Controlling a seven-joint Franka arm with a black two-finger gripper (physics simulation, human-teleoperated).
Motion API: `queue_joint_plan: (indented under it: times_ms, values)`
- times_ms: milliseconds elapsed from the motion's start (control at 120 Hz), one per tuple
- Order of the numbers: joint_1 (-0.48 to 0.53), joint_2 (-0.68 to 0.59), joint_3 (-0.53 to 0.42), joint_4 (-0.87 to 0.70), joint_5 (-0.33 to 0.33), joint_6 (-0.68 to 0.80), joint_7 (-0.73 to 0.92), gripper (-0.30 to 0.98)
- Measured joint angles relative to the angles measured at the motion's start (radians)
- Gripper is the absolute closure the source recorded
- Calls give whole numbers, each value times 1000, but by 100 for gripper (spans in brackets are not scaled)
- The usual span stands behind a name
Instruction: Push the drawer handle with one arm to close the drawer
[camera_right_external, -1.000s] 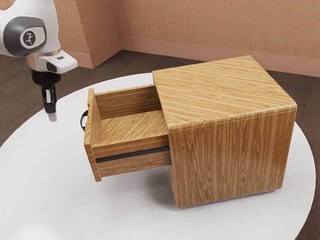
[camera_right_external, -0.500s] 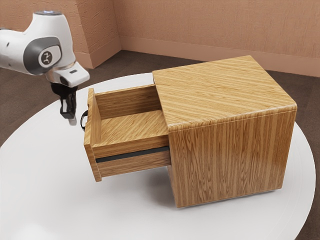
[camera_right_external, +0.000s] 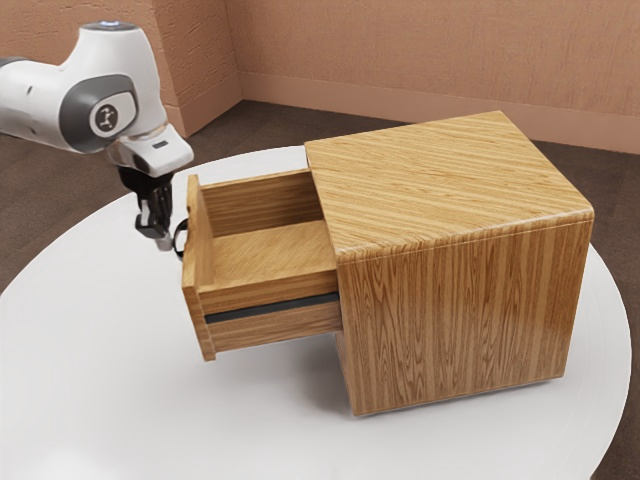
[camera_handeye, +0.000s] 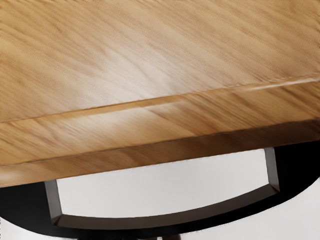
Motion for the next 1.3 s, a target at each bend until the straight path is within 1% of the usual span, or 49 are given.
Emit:
queue_joint_plan:
  times_ms: [533,767,942,1133,1300]
  values:
    - [-31,83,-2,91,3,4,-29,79]
    - [-43,93,-32,106,0,5,-62,78]
    - [-58,104,-35,117,-6,5,-89,79]
    - [-58,128,-37,146,-13,5,-119,78]
    - [-44,150,-57,168,-17,6,-145,79]
